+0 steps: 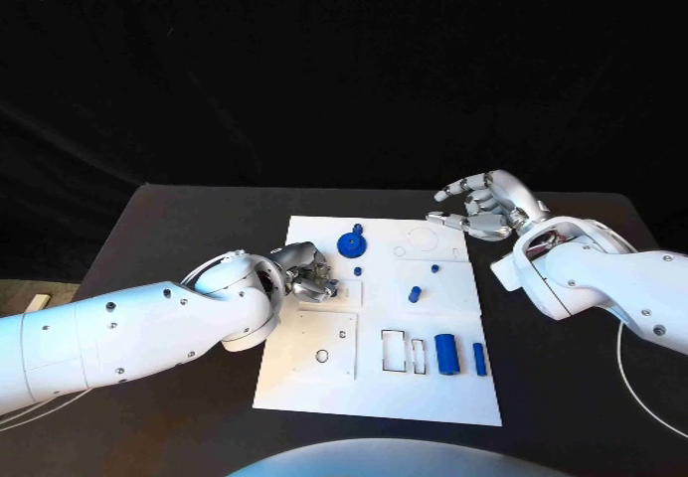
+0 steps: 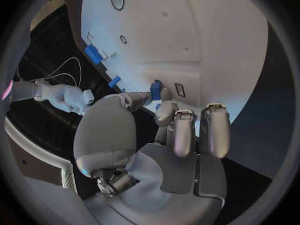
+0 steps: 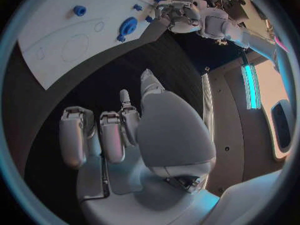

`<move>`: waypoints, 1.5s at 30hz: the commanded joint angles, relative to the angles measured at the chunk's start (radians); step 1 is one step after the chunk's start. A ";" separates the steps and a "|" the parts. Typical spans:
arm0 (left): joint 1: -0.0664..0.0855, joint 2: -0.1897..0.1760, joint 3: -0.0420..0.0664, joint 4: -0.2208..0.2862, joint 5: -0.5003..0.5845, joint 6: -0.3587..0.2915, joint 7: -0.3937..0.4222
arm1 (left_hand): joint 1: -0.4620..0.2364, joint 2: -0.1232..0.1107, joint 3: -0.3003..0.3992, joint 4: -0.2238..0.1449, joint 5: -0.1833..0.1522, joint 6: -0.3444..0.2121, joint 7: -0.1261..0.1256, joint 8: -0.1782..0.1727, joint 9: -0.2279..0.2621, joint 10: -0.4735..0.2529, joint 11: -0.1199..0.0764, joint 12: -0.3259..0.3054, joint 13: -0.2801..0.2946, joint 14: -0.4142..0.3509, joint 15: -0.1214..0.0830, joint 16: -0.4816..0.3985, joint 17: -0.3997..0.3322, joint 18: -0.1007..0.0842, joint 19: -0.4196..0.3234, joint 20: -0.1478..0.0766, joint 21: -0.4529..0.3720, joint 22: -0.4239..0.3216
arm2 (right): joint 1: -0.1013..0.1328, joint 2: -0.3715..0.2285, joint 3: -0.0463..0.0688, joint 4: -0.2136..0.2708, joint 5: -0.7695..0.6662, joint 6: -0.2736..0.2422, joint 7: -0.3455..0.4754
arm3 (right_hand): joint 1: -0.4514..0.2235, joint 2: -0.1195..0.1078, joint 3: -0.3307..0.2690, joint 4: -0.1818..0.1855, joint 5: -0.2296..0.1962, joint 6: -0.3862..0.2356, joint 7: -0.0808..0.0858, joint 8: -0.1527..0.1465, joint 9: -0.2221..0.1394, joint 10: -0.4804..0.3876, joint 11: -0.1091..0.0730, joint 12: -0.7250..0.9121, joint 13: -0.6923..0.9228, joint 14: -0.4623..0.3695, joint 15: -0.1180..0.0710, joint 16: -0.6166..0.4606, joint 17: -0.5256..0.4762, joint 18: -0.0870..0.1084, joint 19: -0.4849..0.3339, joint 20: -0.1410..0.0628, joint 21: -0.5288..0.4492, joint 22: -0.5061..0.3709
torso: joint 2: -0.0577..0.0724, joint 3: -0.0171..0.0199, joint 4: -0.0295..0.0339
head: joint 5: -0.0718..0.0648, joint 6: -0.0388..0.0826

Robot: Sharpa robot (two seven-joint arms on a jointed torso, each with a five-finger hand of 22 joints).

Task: Assemble the parts on the task board

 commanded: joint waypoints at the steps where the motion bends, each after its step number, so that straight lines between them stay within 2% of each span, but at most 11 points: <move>1: -0.006 0.005 -0.005 -0.004 0.011 0.042 -0.009 | -0.012 0.003 0.057 -0.068 -0.004 0.007 -0.002 -0.006 -0.001 0.002 -0.006 0.005 0.001 0.091 -0.005 0.004 0.214 -0.019 -0.001 -0.007 0.002 0.041 | -0.001 0.001 0.000 0.000 -0.006 0.001 0.010 | -0.005 0.001 -0.005 0.000 -0.004 -0.004 -0.002 0.005 0.001 -0.006 -0.003 -0.006 0.085 0.071 -0.010 -0.005 0.129 0.019 0.006 -0.005 -0.004 0.169 | 0.000 0.0000 0.0002 | -0.001 -0.001; 18: -0.006 0.002 -0.005 -0.008 0.017 0.060 -0.013 | -0.014 0.005 0.037 -0.056 -0.005 0.014 -0.004 -0.008 0.000 0.003 -0.007 0.008 0.006 0.092 -0.006 0.004 0.214 -0.019 0.001 -0.008 0.003 0.043 | -0.001 0.000 0.000 0.001 -0.006 0.000 0.011 | -0.005 0.001 -0.005 0.000 -0.004 -0.005 -0.002 0.005 0.001 -0.007 -0.004 -0.007 0.084 0.071 -0.010 -0.007 0.126 0.019 0.005 -0.005 -0.005 0.168 | 0.000 -0.0003 -0.0001 | -0.003 -0.002; 28: -0.006 0.002 -0.005 -0.009 0.020 0.056 -0.014 | -0.040 0.013 -0.003 -0.008 -0.006 0.022 -0.004 -0.015 0.004 0.004 -0.008 0.010 0.011 0.092 -0.007 0.004 0.214 -0.020 0.003 -0.009 0.003 0.046 | -0.001 0.000 0.000 0.001 -0.006 -0.002 0.013 | -0.005 0.001 -0.005 0.000 -0.004 -0.005 -0.002 0.005 0.001 -0.007 -0.004 -0.007 0.084 0.071 -0.010 -0.007 0.126 0.019 0.005 -0.005 -0.005 0.168 | 0.000 -0.0003 -0.0005 | -0.003 -0.002; 37: -0.006 0.002 -0.005 -0.009 0.025 0.050 -0.014 | -0.062 0.026 -0.074 0.050 -0.003 0.032 -0.004 -0.025 0.009 0.004 -0.007 0.012 0.014 0.092 -0.007 0.004 0.215 -0.021 0.006 -0.009 0.003 0.049 | -0.002 0.000 0.000 0.001 -0.006 -0.003 0.013 | -0.006 0.002 -0.006 0.000 -0.004 -0.006 -0.002 0.006 0.001 -0.008 -0.004 -0.008 0.083 0.070 -0.010 -0.008 0.124 0.019 0.005 -0.005 -0.006 0.167 | 0.000 -0.0001 -0.0002 | -0.004 0.000; 45: -0.006 0.002 -0.005 -0.011 0.028 0.047 -0.014 | -0.115 0.056 -0.165 0.058 -0.004 0.039 -0.001 -0.039 0.010 0.004 -0.004 0.012 0.015 0.092 -0.004 0.004 0.215 -0.021 0.007 -0.007 0.003 0.051 | -0.002 0.001 0.000 0.000 -0.006 -0.003 0.015 | 0.001 -0.001 -0.005 -0.004 -0.004 -0.007 -0.003 0.007 0.001 -0.008 -0.004 -0.008 0.083 0.070 -0.010 -0.008 0.125 0.019 0.004 -0.006 -0.007 0.167 | 0.000 -0.0001 -0.0002 | -0.004 0.002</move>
